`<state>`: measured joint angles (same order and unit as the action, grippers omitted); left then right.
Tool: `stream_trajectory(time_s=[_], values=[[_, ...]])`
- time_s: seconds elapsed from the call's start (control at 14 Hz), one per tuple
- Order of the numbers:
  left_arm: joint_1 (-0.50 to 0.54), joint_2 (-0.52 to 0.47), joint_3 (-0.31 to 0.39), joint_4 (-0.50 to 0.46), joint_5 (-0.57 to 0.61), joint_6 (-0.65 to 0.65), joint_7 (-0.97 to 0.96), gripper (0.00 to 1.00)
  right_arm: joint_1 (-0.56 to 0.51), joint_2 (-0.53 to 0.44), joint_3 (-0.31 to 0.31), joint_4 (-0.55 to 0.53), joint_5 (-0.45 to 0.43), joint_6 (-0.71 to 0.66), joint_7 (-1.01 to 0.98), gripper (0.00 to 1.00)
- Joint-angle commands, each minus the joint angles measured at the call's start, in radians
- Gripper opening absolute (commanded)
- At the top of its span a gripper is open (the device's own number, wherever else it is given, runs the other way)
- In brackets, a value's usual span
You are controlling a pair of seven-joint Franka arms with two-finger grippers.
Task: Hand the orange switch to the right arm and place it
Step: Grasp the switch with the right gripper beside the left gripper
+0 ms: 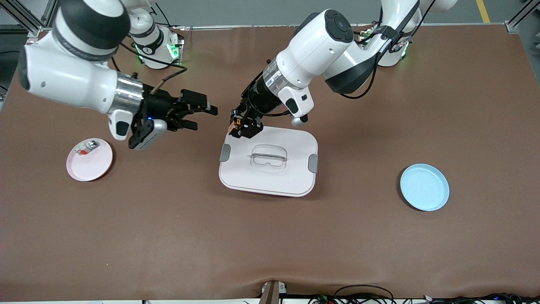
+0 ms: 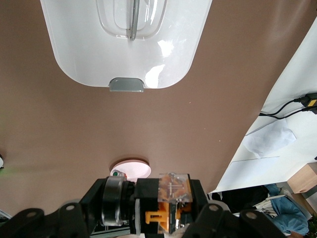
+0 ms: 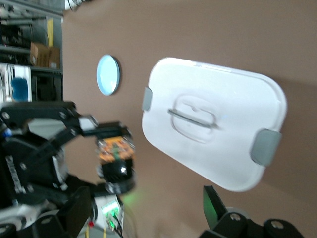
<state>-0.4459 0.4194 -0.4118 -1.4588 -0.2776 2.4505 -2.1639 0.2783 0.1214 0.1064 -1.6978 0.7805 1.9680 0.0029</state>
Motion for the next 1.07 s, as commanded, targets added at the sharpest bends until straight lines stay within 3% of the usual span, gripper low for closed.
stream_trajectory(time_s=[0.0,0.36,1.0], values=[[-0.007,0.005,0.004,0.018,-0.005,0.010,0.003,0.22,0.073,0.000,-0.008,-0.020,0.040,0.115,0.055,1.00],[-0.007,0.002,0.004,0.018,-0.005,0.010,0.001,0.22,0.117,0.059,-0.008,-0.019,0.042,0.221,0.051,1.00],[-0.005,0.002,0.004,0.018,-0.003,0.010,0.003,0.23,0.118,0.080,-0.010,-0.017,0.052,0.233,0.046,1.00]])
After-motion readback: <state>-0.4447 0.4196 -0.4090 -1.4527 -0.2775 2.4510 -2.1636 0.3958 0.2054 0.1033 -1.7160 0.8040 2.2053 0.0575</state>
